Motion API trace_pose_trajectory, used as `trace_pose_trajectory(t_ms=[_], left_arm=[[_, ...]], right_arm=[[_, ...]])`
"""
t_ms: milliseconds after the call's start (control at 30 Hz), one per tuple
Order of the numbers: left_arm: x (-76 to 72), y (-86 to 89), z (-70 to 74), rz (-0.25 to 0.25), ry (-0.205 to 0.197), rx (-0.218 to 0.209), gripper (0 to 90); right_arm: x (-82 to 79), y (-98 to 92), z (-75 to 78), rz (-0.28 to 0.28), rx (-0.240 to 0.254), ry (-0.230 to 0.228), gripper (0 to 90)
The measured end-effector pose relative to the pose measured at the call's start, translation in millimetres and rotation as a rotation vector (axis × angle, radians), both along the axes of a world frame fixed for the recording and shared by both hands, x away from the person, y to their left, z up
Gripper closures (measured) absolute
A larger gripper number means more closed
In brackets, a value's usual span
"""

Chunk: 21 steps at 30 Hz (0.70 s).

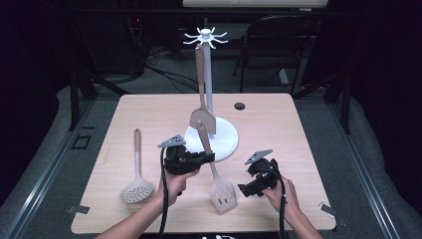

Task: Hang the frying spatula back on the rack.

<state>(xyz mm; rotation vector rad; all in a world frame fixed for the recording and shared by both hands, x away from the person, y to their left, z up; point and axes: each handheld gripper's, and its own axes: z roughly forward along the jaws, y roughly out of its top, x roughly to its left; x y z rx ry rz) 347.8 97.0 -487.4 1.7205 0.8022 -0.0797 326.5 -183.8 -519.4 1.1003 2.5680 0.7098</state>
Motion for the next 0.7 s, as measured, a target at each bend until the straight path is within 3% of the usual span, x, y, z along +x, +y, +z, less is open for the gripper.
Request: trace_pose_trajectory(t_ms=[167, 433, 700], left_arm=[[1.4, 1.0, 9.1, -0.017, -0.031, -0.011, 77.7], [4.5, -0.1, 23.3, -0.025, -0.092, 0.023, 77.8], [11.2, -2.1, 41.0, -0.039, -0.140, 0.065, 77.8]], right_arm=[[1.3, 0.7, 0.0, 0.005, -0.011, 0.001, 0.0], [5.6, -5.9, -1.6, -0.011, -0.026, 0.017, 0.0], [4.6, -5.6, 0.4, -0.021, -0.009, -0.002, 0.0]])
